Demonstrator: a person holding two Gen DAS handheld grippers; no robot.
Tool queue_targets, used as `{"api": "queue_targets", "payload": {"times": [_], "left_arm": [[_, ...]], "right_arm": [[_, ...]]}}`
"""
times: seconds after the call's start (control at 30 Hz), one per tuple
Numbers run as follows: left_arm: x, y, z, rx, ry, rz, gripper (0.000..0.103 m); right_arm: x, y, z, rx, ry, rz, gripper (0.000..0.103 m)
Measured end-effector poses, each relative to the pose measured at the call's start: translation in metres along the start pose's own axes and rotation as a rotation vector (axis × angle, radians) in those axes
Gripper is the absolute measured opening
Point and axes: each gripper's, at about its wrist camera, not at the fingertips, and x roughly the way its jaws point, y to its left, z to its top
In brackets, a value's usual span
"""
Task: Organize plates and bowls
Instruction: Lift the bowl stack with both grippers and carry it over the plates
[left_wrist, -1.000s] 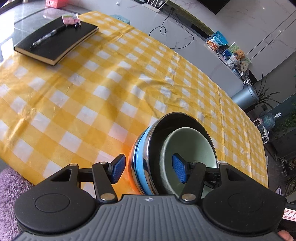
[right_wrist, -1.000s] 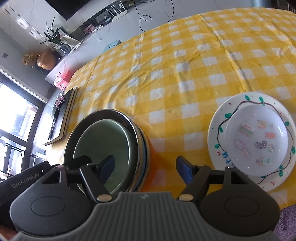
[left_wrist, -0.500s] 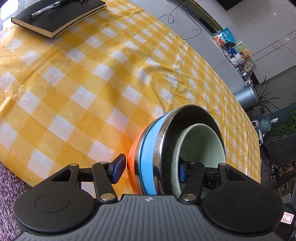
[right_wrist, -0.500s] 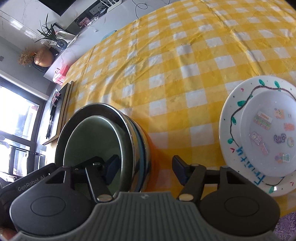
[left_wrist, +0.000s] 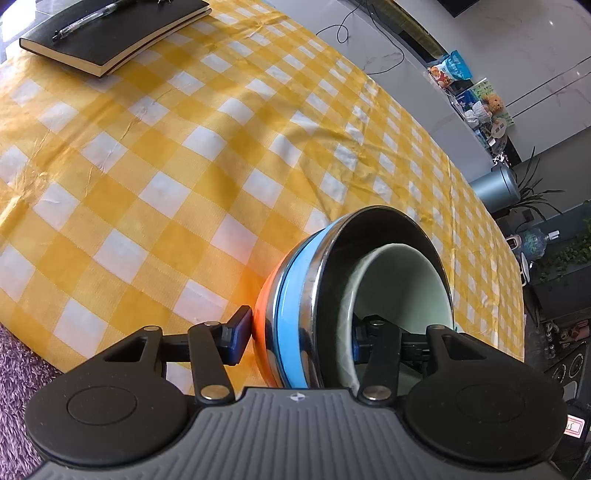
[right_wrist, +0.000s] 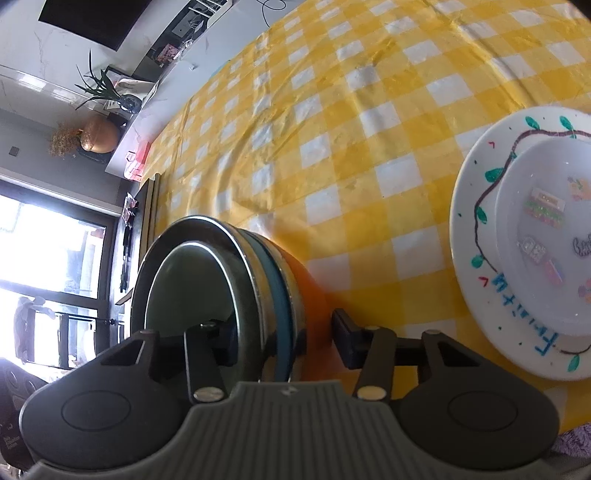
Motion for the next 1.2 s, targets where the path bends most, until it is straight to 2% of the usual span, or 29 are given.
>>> {"api": "queue_targets", "payload": {"times": [0.33, 0.63, 0.93, 1.2], "left_arm": [[-0.006, -0.018, -0.004, 0.020, -0.006, -0.002, 0.056], [-0.011, -0.076, -0.014, 0.108, -0.015, -0.020, 0.056], [0.016, -0.144, -0.032, 0.207, 0.031, -0.072, 0.056], [0.052, -0.173, -0.046, 0.232, 0.096, -0.092, 0.055]], "right_arm": [[-0.019, -0.005, 0.000, -0.003, -0.033, 0.011, 0.045], [-0.070, -0.025, 0.013, 0.024, -0.096, 0.043, 0.045], [-0.132, -0.073, 0.027, 0.082, -0.187, 0.029, 0.045], [-0.157, -0.114, 0.033, 0.140, -0.228, -0.012, 0.045]]}}
